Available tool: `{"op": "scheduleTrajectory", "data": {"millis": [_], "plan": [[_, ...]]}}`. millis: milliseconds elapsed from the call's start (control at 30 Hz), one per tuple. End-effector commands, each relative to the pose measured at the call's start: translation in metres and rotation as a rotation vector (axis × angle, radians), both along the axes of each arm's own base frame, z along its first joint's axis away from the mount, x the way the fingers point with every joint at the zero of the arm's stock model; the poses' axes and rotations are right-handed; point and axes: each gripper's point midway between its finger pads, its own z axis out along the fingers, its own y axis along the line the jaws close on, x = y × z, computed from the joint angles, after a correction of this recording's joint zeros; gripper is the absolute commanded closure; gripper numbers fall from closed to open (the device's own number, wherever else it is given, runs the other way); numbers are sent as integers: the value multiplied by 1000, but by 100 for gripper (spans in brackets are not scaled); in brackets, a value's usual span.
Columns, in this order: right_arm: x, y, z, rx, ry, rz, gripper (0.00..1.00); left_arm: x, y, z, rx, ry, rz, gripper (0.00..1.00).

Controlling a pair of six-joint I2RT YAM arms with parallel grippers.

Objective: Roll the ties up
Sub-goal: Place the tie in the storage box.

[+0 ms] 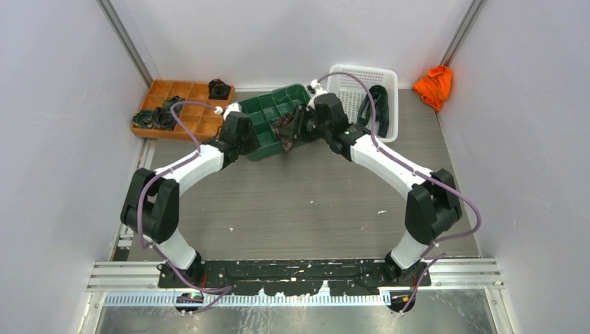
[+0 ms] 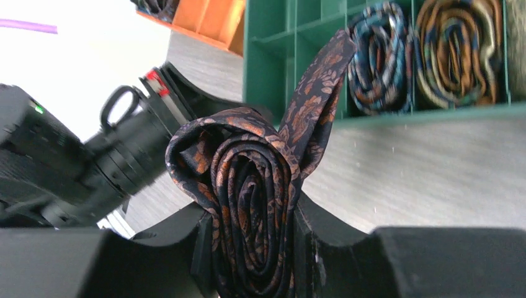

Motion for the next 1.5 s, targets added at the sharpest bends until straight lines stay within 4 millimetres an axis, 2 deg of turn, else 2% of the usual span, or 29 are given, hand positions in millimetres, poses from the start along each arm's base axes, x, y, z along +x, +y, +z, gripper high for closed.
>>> {"op": "scheduleTrajectory", "data": {"millis": [0, 133, 167, 233, 367, 467, 567, 667, 800, 1067, 1167, 1467], "plan": [[33, 19, 20, -10, -89, 33, 99, 23, 18, 13, 19, -51, 83, 100], [61, 46, 17, 3, -101, 84, 99, 8, 20, 22, -19, -79, 77, 100], [69, 54, 4, -2, -88, 96, 99, 2, 22, 24, -23, -84, 75, 100], [82, 65, -1, 3, -97, 116, 99, -9, 28, 30, -22, -96, 76, 100], [104, 77, -35, -38, -76, 135, 99, -27, 40, 36, -5, -120, 85, 100], [111, 81, -63, -71, -26, 156, 99, -37, 46, 39, 8, -127, 87, 100], [112, 80, -83, -106, 3, 153, 99, -42, 48, 44, 6, -138, 83, 100], [112, 74, -95, -156, 15, 144, 99, -42, 49, 45, 13, -143, 84, 100], [109, 67, -113, -292, 11, 137, 99, -41, 48, 42, 14, -133, 81, 100], [87, 74, -158, -574, 4, 192, 99, -42, 48, 35, 9, -128, 82, 100], [82, 71, -177, -669, 27, 174, 99, -42, 48, 35, 11, -128, 82, 100], [61, 53, -211, -783, 151, 181, 99, -45, 50, 37, 12, -138, 84, 100]]}}
